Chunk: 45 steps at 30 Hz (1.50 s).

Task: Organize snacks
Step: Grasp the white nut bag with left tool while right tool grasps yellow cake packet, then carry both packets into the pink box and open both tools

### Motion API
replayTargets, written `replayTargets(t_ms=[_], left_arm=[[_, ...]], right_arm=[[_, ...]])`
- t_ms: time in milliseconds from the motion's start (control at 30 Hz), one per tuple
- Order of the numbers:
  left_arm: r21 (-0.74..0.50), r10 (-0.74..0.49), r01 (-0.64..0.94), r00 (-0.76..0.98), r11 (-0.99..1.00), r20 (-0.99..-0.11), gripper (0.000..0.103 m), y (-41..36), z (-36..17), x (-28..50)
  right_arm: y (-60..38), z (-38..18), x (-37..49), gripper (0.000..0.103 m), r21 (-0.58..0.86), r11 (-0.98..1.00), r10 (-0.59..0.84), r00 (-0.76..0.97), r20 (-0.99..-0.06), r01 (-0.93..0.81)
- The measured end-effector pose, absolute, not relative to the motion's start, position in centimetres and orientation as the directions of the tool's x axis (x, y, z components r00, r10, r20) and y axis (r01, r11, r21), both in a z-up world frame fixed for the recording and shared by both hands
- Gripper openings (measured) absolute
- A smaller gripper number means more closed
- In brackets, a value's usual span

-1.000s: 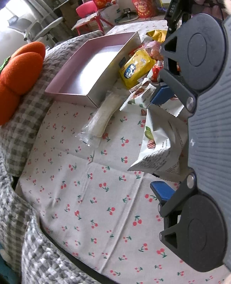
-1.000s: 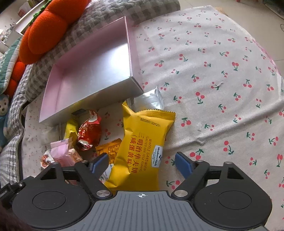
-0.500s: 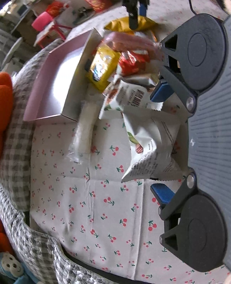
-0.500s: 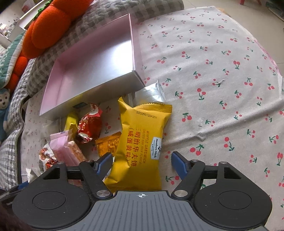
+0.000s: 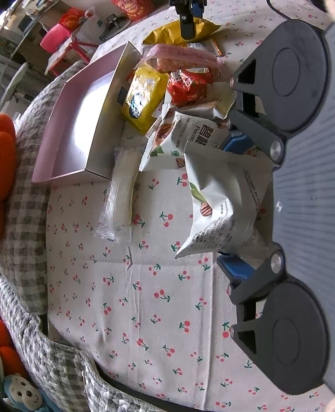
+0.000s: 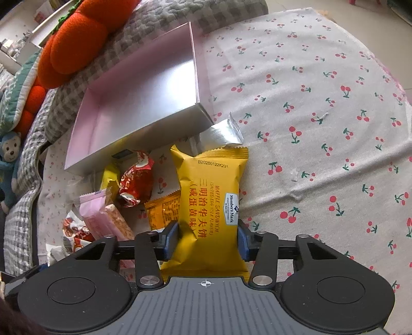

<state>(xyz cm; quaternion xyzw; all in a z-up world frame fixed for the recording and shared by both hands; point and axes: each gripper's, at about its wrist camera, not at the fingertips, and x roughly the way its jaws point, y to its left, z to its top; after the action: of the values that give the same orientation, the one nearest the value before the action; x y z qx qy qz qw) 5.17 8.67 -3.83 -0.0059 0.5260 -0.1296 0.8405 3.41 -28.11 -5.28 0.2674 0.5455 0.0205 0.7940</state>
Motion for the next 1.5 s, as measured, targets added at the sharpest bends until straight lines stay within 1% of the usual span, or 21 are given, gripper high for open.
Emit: replayTargets(t_ms=[67, 100, 133, 233, 500, 900, 1167, 1300, 1500], left_arm=[[-0.150, -0.228, 0.210, 0.418, 0.966, -0.879, 0.068, 8.8, -3.7, 5.0], [-0.157, -0.234, 0.213, 0.417, 0.965, -0.878, 0.062, 8.8, -3.7, 5.0], [-0.167, -0.243, 0.212, 0.415, 0.963, -0.877, 0.060, 8.9, -3.7, 5.0], [-0.154, -0.233, 0.213, 0.422, 0.965, -0.876, 0.058, 8.9, -3.6, 4.9], [-0.145, -0.214, 0.179, 0.468, 0.973, -0.857, 0.057, 9.5, -2.5, 4.9], [-0.194, -0.249, 0.157, 0.541, 0.968, -0.804, 0.057, 8.6, 0.2, 6.1], [-0.232, -0.297, 0.185, 0.592, 0.955, -0.749, 0.057, 4.6, 2.3, 9.8], [-0.191, -0.283, 0.214, 0.599, 0.958, -0.749, 0.057, 2.0, 2.2, 12.2], [-0.165, -0.277, 0.234, 0.608, 0.958, -0.744, 0.058, -0.5, 1.3, 14.8]], right_arm=[[-28.2, -5.1, 3.4, 0.043, 0.446, 0.857, 0.321, 0.411, -0.853, 0.257], [-28.2, -4.9, 3.4, 0.042, 0.445, 0.859, 0.319, 0.415, -0.852, 0.254], [-28.2, -4.8, 3.3, 0.041, 0.444, 0.860, 0.316, 0.420, -0.850, 0.251], [-28.4, -4.4, 3.2, 0.041, 0.450, 0.859, 0.318, 0.434, -0.843, 0.245], [-28.9, -3.5, 2.9, 0.040, 0.470, 0.848, 0.325, 0.460, -0.826, 0.245], [-29.8, -1.2, 3.3, 0.040, 0.539, 0.808, 0.359, 0.526, -0.771, 0.238], [-28.8, 0.3, 5.0, 0.040, 0.590, 0.778, 0.381, 0.585, -0.716, 0.215], [-28.9, 1.0, 6.3, 0.040, 0.616, 0.763, 0.378, 0.638, -0.671, 0.196], [-30.3, -0.6, 8.8, 0.040, 0.649, 0.736, 0.393, 0.658, -0.642, 0.193]])
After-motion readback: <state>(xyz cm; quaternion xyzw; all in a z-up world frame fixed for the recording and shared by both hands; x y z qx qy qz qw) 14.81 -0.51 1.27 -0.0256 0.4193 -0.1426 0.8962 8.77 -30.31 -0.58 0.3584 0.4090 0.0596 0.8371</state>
